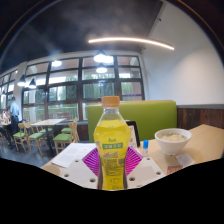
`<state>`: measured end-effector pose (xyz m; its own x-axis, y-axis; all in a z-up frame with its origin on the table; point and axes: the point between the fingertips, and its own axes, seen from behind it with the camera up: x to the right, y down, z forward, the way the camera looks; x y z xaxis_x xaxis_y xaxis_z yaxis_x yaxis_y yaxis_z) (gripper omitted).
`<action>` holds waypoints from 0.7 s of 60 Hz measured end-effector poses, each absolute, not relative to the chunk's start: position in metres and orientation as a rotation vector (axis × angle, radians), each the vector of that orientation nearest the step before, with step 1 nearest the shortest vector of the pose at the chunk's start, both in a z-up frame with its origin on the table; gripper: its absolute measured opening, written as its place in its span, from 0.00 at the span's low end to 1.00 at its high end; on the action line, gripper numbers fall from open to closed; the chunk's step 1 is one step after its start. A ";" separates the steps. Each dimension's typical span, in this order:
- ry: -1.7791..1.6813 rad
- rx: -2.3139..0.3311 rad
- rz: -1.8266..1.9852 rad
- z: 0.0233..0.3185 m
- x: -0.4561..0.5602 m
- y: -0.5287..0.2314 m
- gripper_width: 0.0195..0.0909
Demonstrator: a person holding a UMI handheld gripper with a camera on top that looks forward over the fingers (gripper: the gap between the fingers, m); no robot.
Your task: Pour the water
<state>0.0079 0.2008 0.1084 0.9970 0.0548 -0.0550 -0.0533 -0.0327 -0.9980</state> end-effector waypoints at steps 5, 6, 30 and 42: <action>-0.030 -1.613 0.079 0.098 0.005 0.206 0.11; -0.039 -1.620 0.079 0.096 0.003 0.206 0.11; -0.027 -1.686 0.065 0.071 0.019 0.194 0.70; -0.002 -1.711 0.173 0.103 0.021 0.121 0.88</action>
